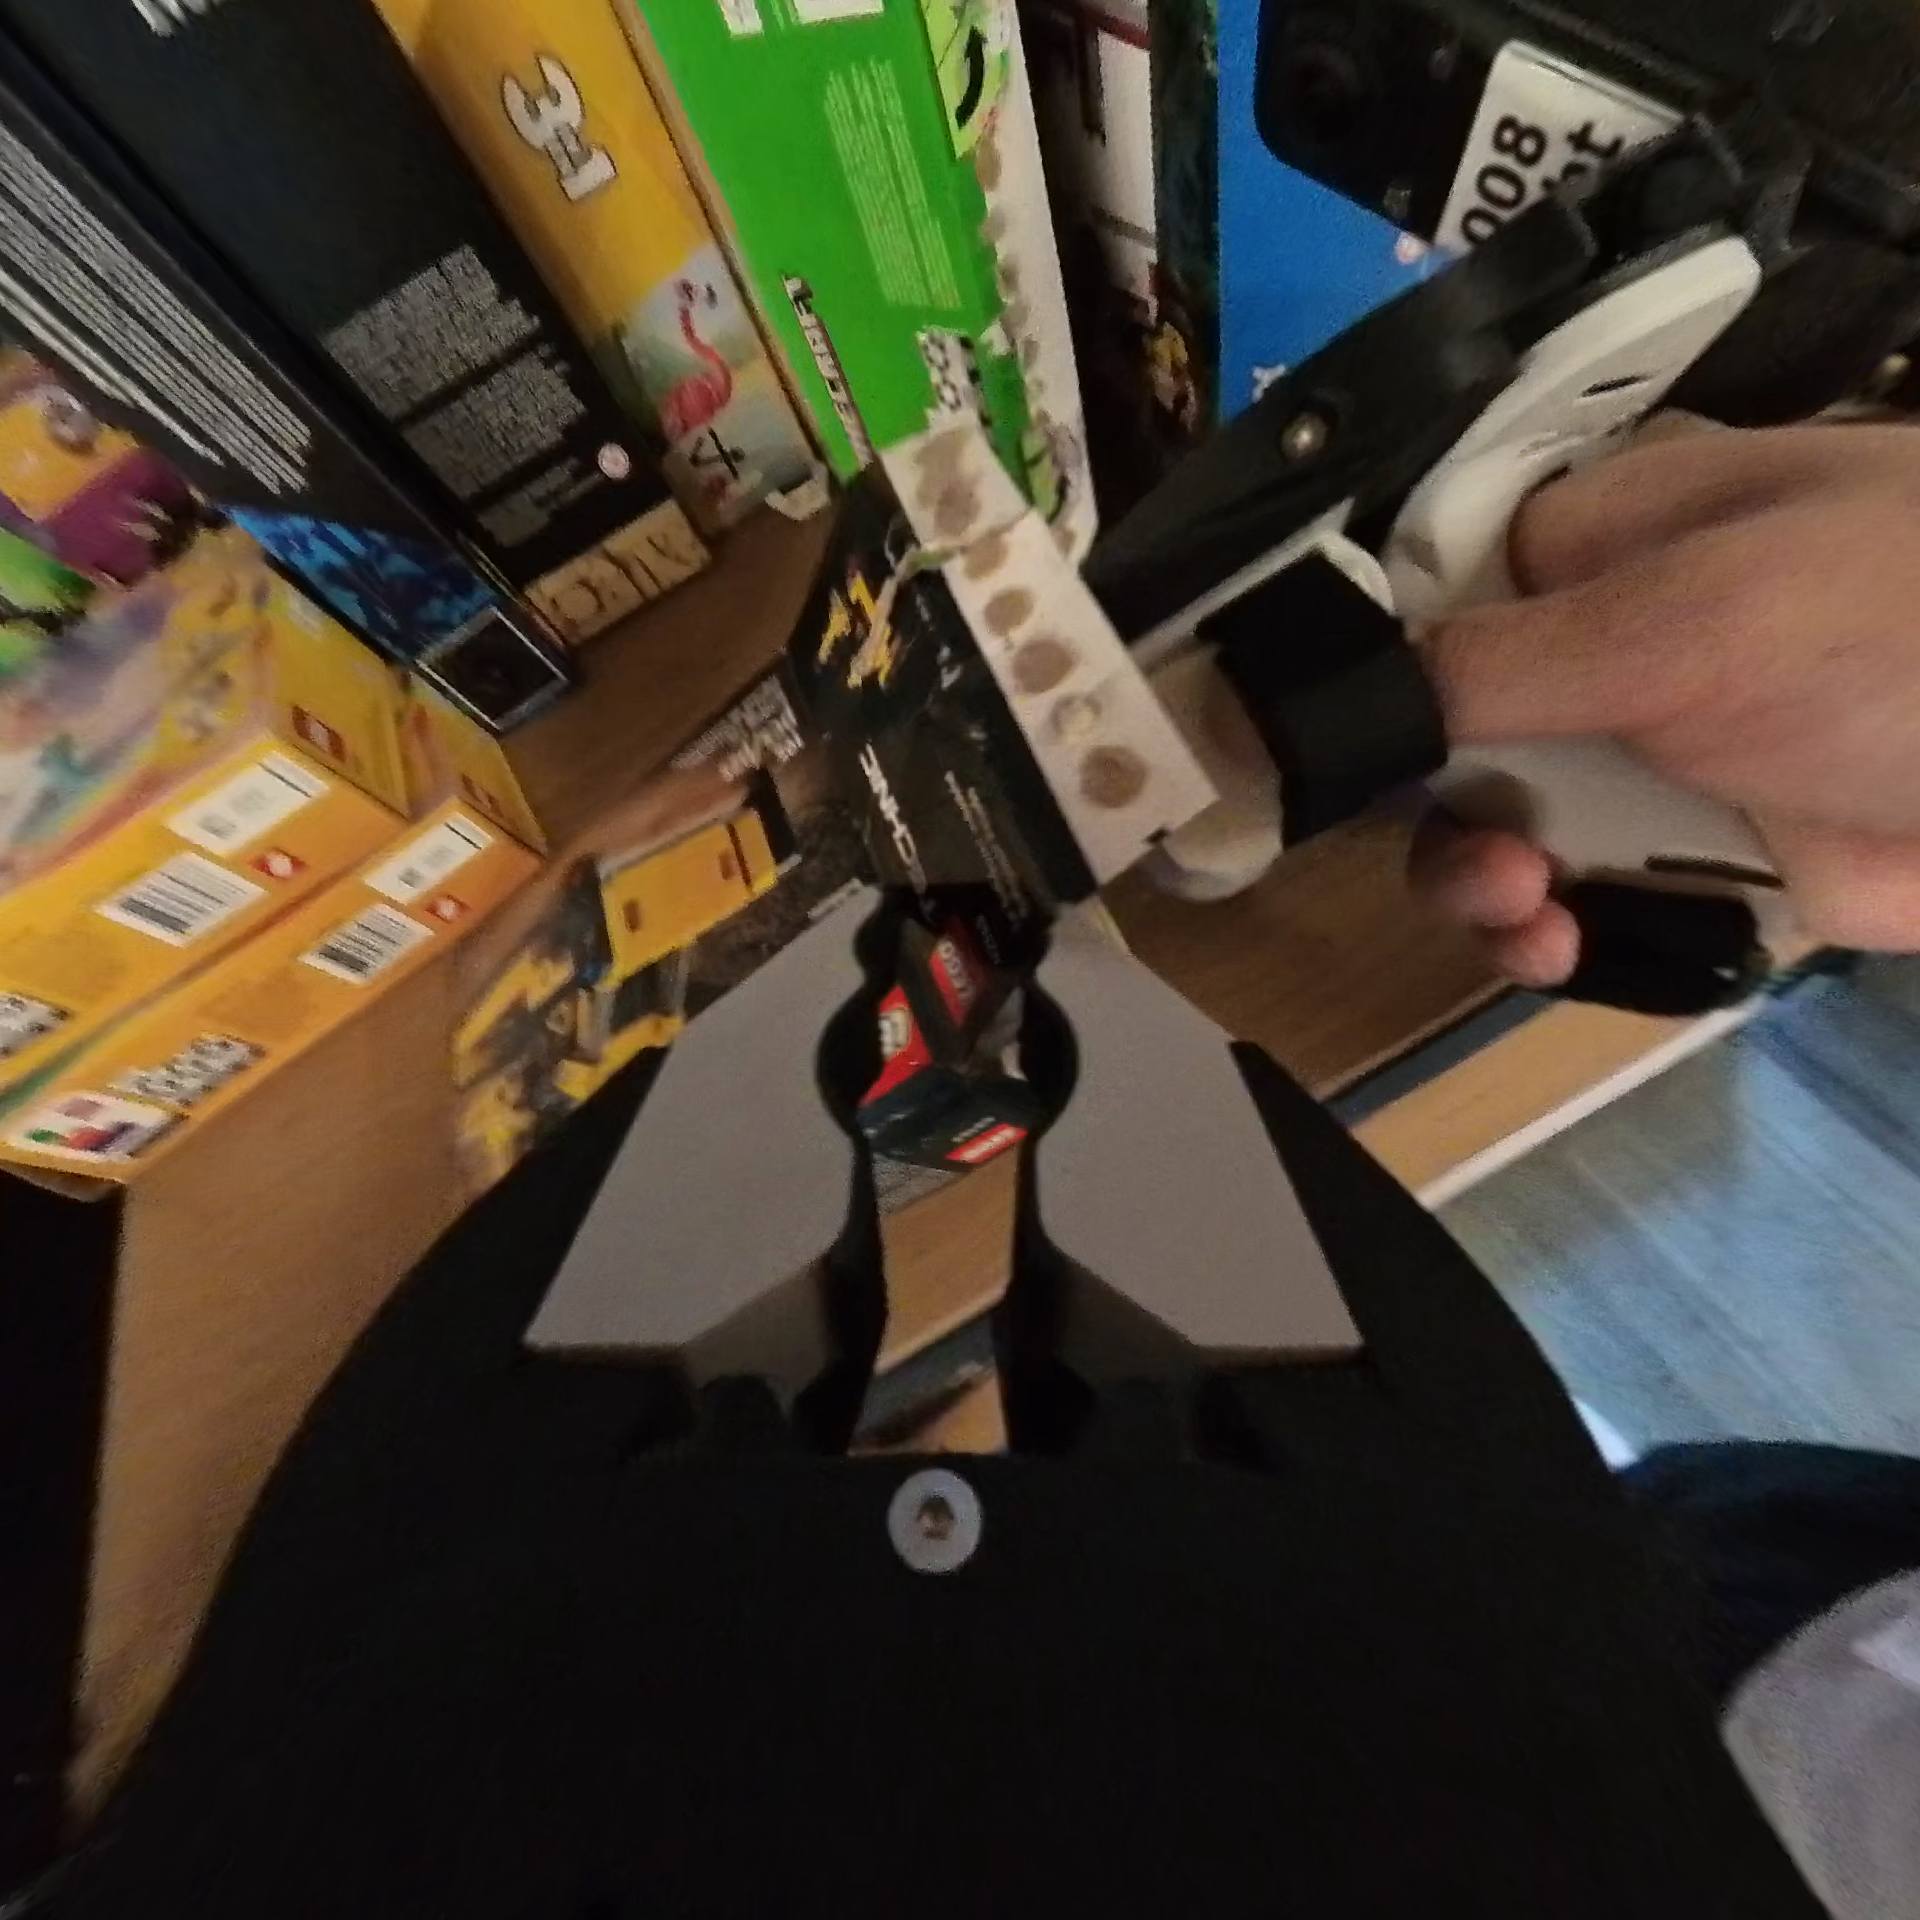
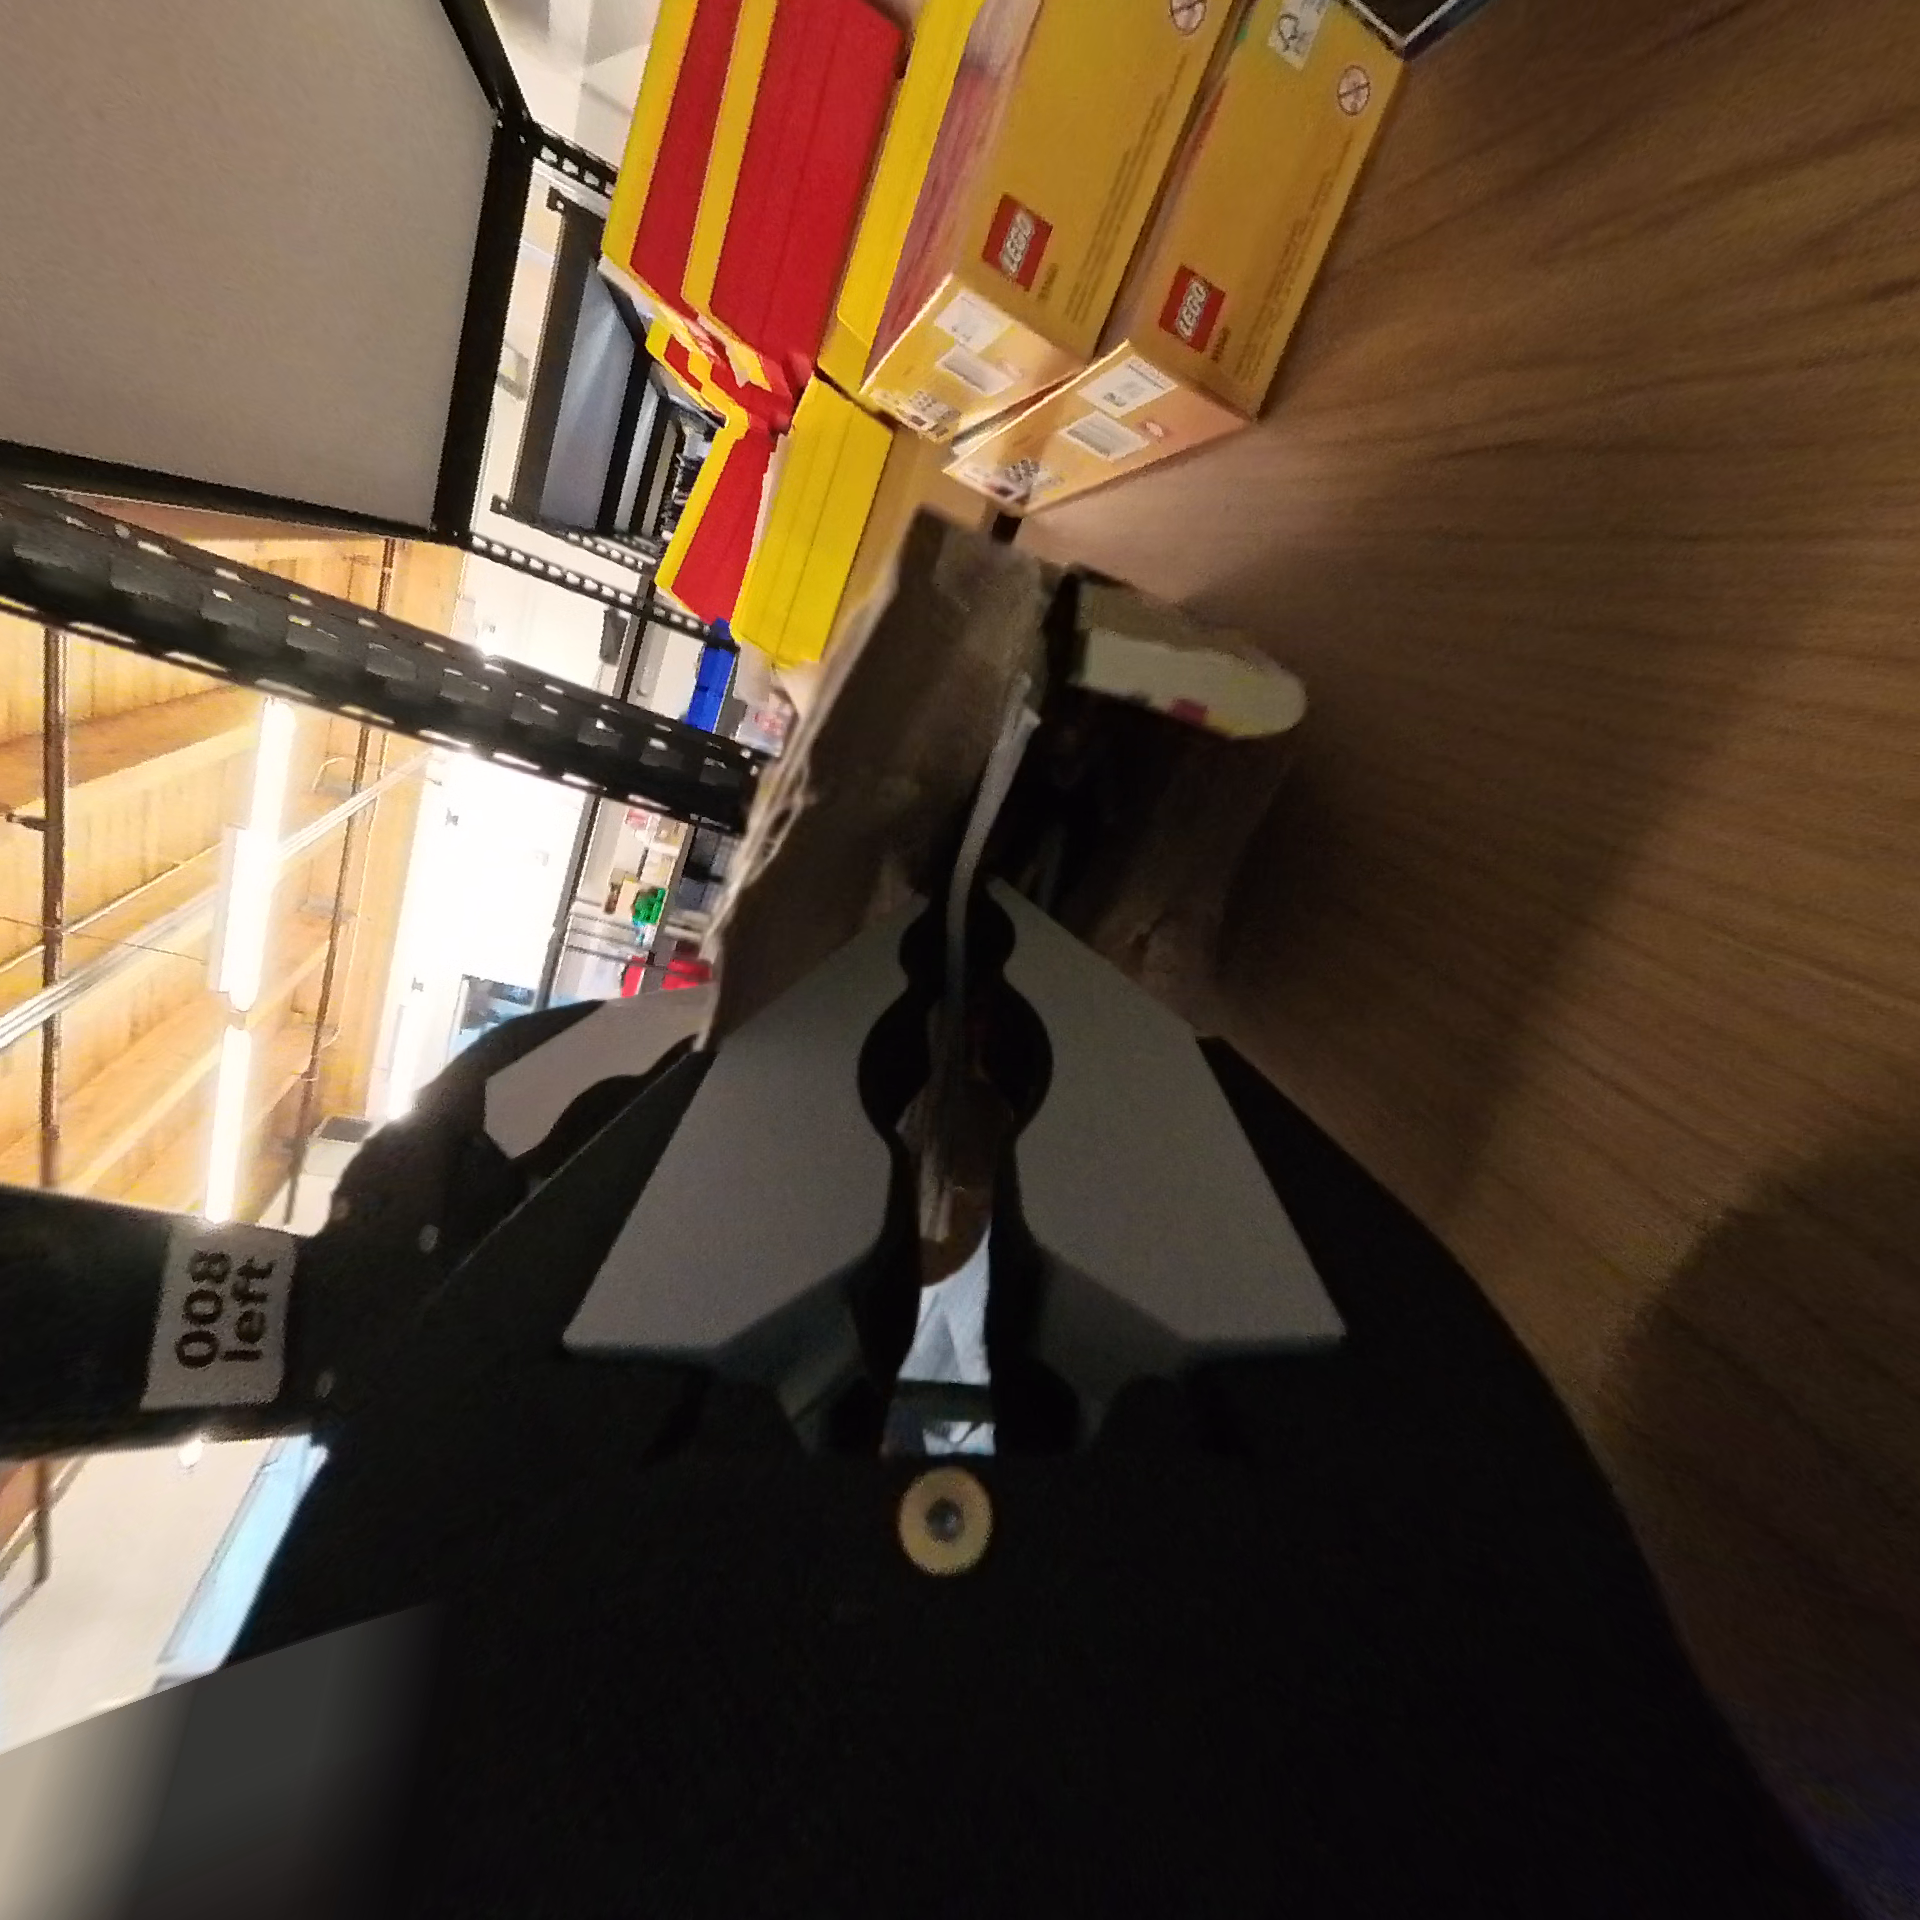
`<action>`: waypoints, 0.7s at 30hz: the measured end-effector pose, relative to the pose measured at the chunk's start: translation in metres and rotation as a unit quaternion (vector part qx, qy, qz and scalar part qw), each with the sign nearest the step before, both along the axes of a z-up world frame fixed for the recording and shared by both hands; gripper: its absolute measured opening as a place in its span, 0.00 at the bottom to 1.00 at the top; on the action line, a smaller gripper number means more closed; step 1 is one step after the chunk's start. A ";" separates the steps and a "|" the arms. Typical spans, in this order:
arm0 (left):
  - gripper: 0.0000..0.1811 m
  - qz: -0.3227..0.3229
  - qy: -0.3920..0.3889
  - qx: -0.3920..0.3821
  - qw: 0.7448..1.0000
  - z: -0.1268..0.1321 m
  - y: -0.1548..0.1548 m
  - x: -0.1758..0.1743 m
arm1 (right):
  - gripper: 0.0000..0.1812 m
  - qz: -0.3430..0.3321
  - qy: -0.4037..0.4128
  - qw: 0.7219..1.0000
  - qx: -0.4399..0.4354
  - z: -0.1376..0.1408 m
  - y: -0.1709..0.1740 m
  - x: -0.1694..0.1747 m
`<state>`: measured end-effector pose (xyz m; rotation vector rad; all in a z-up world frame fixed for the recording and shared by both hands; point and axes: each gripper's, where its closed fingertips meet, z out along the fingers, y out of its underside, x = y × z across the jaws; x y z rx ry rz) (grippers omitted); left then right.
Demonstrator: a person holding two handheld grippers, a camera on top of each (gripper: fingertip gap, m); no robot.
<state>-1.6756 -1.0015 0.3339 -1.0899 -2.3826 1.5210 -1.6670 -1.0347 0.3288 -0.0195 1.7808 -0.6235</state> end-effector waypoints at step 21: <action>0.00 -0.036 0.213 0.030 0.976 0.036 0.003 0.014 | 0.00 -0.109 -0.210 0.972 -0.005 0.019 0.043 -0.043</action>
